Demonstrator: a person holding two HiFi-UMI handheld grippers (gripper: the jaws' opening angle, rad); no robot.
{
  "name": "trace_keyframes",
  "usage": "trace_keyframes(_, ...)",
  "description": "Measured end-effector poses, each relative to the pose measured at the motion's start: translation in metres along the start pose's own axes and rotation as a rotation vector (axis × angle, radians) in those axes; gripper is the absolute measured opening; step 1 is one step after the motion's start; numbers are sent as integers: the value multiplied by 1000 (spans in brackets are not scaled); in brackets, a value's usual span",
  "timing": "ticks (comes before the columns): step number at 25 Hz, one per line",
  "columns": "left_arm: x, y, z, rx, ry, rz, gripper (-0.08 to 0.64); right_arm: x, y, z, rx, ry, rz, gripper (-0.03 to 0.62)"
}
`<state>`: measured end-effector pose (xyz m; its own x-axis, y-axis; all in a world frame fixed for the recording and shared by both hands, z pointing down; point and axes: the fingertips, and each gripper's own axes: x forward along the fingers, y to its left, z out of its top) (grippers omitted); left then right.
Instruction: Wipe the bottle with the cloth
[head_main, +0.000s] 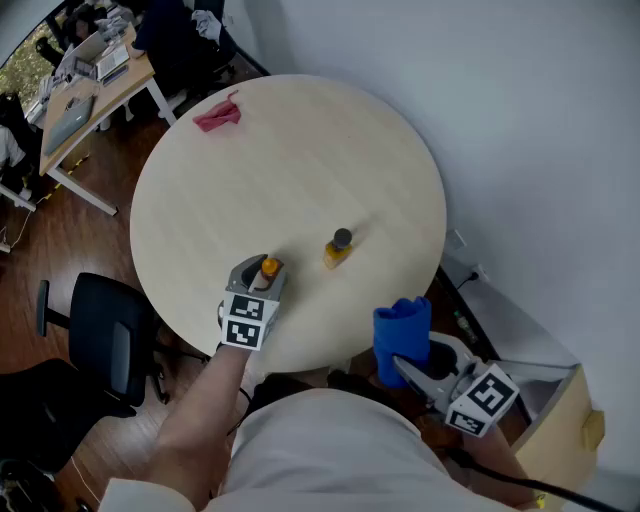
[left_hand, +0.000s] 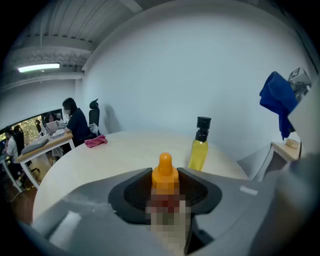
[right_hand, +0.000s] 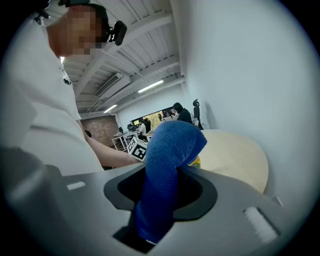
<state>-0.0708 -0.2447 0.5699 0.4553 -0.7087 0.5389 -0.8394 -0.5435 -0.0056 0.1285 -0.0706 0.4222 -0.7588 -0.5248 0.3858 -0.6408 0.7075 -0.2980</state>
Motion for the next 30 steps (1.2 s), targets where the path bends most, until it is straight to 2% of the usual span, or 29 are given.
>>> trace_keyframes(5,-23,-7,8,1,-5,-84,156,19,9,17,-14,-36,-1,155)
trace_keyframes(9,-64,-14,48,12,-79,-171,156,44,22,38,-45,-72,29,155)
trace_keyframes(13,-107,-23,95,70,-132,-283,156,77,34,68,-95,-111,67,156)
trace_keyframes(19,-152,-36,132,115,-172,-404,156,130,56,122,-163,-187,143,155)
trace_keyframes(24,-177,-30,142,110,-199,-431,156,159,61,109,-107,-171,163,155)
trace_keyframes(30,-197,-17,152,74,-215,-456,158,185,35,53,-3,-62,129,155)
